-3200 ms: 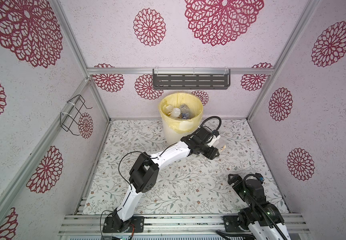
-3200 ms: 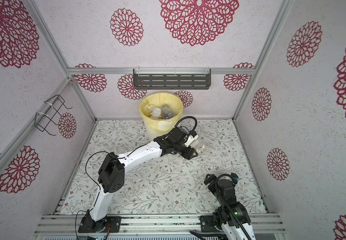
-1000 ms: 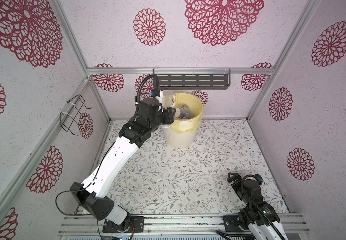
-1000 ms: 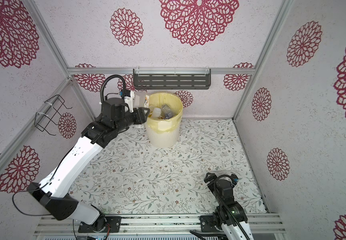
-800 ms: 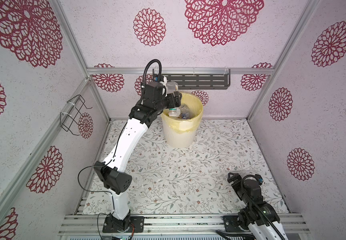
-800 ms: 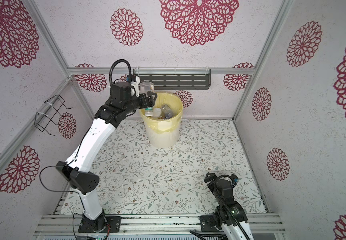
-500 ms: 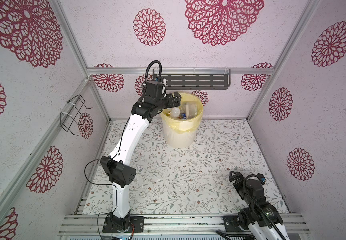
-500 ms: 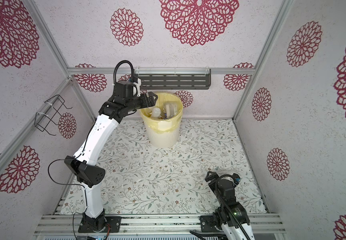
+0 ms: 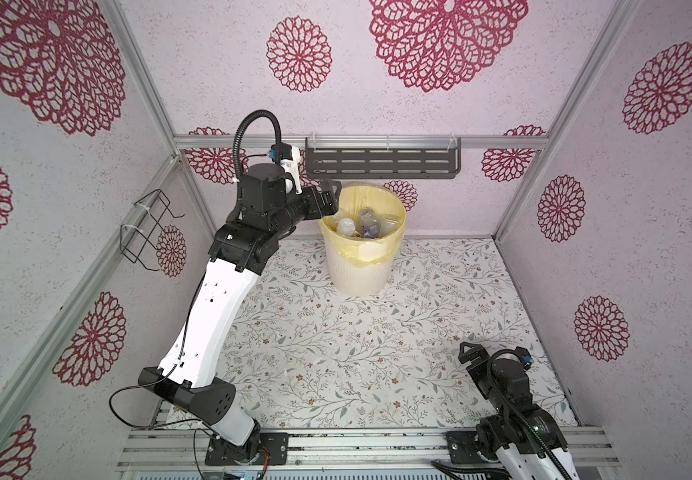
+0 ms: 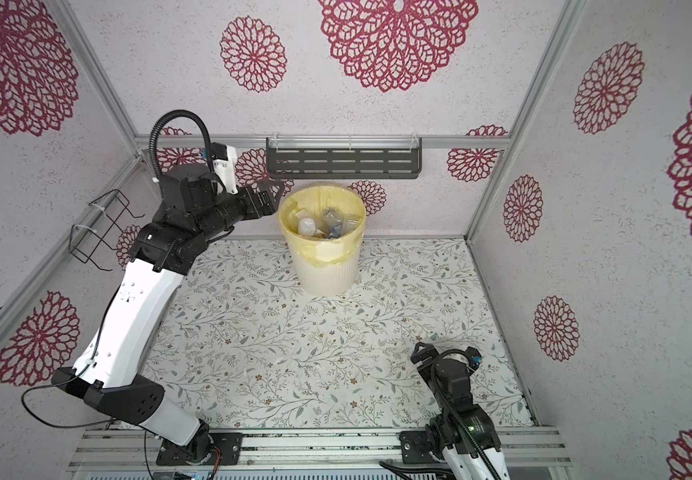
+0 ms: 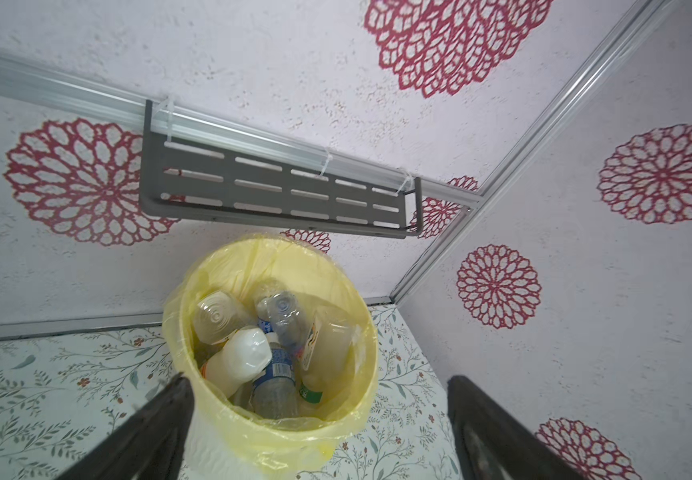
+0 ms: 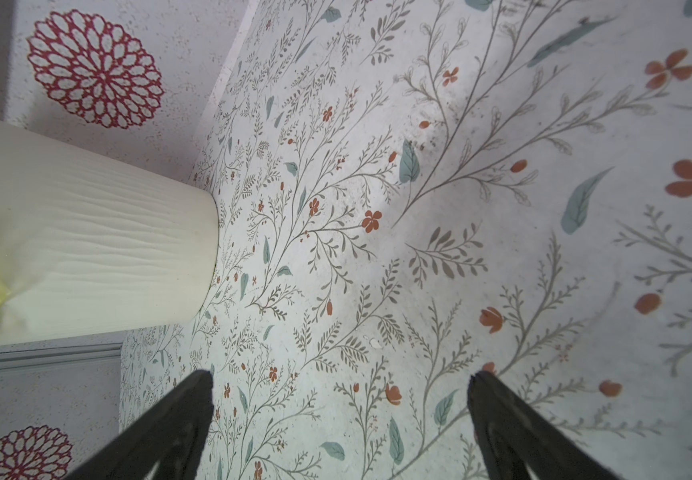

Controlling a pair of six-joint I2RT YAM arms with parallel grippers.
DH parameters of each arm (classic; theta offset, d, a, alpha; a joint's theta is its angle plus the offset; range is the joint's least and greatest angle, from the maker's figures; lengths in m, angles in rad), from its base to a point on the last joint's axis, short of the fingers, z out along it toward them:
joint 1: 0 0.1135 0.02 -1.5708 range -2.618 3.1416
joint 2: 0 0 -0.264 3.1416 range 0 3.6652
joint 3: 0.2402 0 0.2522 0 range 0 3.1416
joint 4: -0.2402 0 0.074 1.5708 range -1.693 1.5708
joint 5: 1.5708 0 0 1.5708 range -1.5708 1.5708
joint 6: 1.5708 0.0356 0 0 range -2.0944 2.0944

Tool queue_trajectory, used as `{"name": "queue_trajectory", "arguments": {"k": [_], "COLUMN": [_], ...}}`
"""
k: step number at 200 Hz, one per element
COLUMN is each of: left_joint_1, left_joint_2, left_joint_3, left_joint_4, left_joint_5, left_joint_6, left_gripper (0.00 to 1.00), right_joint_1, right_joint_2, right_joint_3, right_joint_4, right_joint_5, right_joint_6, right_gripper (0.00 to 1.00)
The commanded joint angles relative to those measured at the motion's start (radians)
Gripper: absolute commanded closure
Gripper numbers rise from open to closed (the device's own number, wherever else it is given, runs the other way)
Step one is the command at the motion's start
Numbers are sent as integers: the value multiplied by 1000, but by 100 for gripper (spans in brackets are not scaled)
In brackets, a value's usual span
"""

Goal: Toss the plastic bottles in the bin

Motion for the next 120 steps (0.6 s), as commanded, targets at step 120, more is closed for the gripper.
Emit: {"name": "queue_trajectory", "arguments": {"k": [120], "left_joint_1": [59], "left_joint_2": [-288], "left_joint_3": [-615], "left_joint_4": [106], "left_joint_5": [-225], "left_joint_6": [21], "left_gripper": [3], "right_joint_1": [-4], "right_joint_2": [368], "right_joint_3": [173], "right_joint_4": [180], "right_joint_5": [-36], "right_joint_6": [-259], "right_gripper": [1]}}
